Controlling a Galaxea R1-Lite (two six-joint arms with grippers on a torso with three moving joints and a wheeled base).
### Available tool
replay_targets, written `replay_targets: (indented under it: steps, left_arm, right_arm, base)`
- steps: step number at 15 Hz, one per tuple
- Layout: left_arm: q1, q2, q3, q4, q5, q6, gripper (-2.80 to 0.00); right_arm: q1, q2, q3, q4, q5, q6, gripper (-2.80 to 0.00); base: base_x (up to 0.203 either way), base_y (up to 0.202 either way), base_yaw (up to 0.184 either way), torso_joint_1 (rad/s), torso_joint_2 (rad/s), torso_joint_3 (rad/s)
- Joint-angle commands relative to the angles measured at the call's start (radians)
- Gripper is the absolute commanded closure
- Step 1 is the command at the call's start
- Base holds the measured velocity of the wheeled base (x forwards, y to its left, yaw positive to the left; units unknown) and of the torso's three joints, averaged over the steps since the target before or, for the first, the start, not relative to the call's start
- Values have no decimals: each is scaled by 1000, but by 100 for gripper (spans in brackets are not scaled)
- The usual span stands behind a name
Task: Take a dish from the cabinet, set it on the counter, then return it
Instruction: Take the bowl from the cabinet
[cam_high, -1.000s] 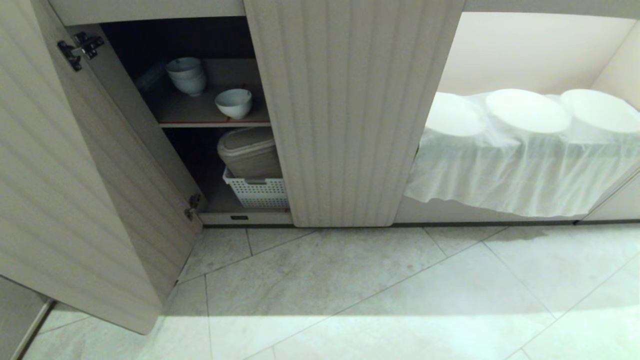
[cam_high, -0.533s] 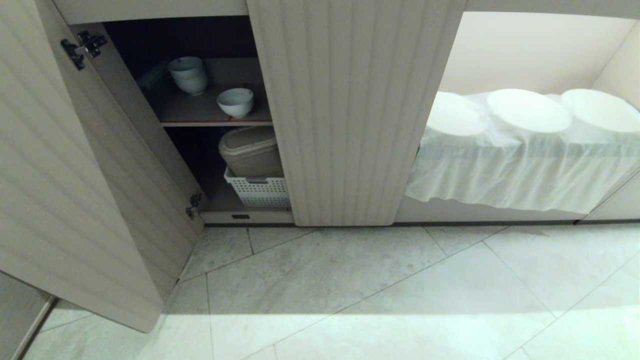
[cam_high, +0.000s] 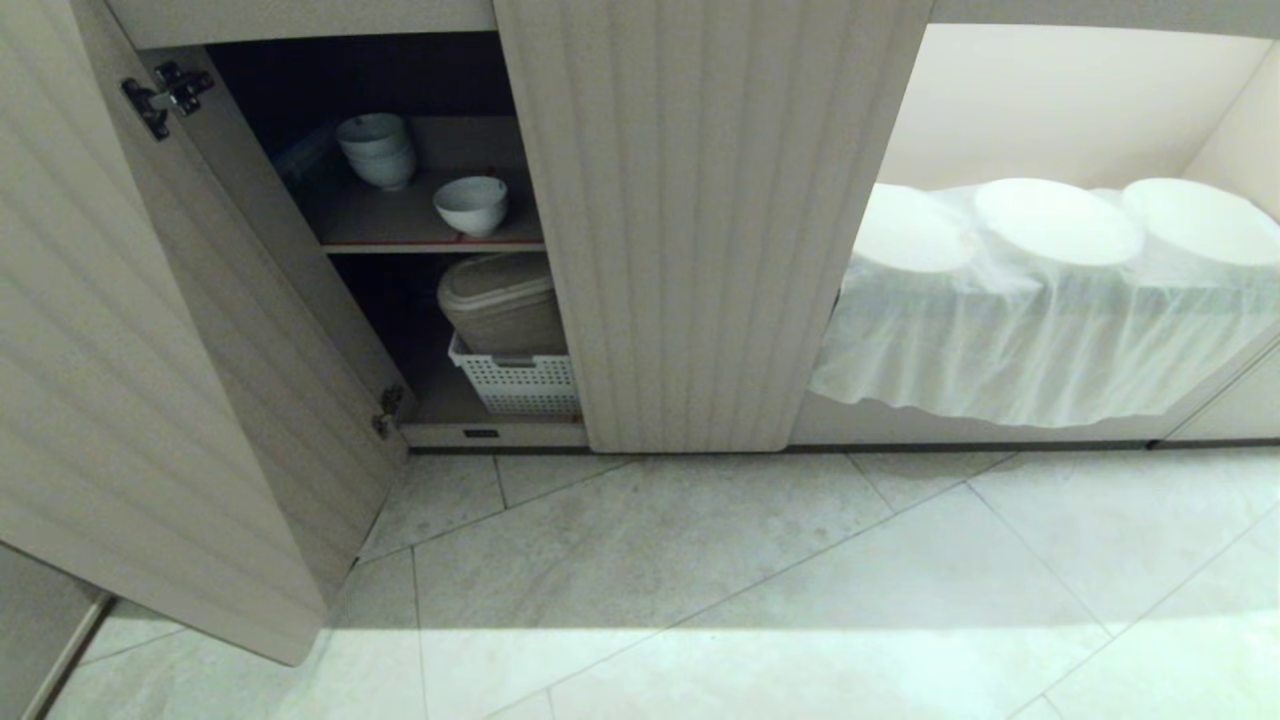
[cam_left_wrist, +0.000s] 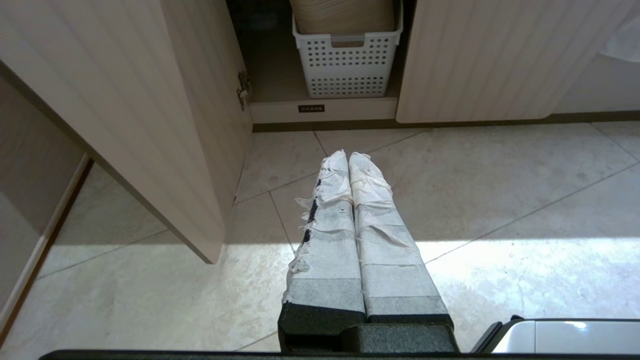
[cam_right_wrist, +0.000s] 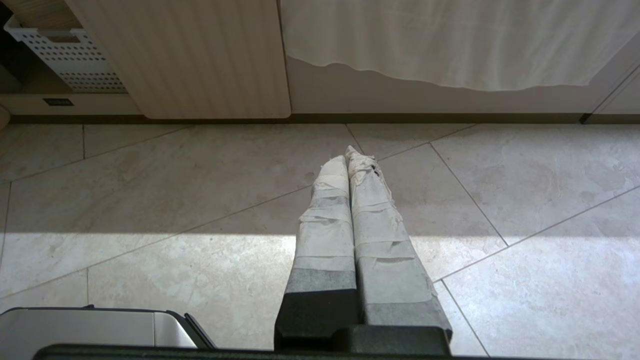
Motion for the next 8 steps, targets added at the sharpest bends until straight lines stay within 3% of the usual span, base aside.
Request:
replay_targets:
  steps: [1,8]
  left_arm:
    - [0,0,0,-1,0,1,0]
    - [0,0,0,-1,0,4,0]
  right_arm:
    - [0,0,0,0,0,0,0]
    - [0,0,0,0,0,0,0]
  base:
    - [50,0,0,5,0,0]
    - [188,0,1,5,3,2]
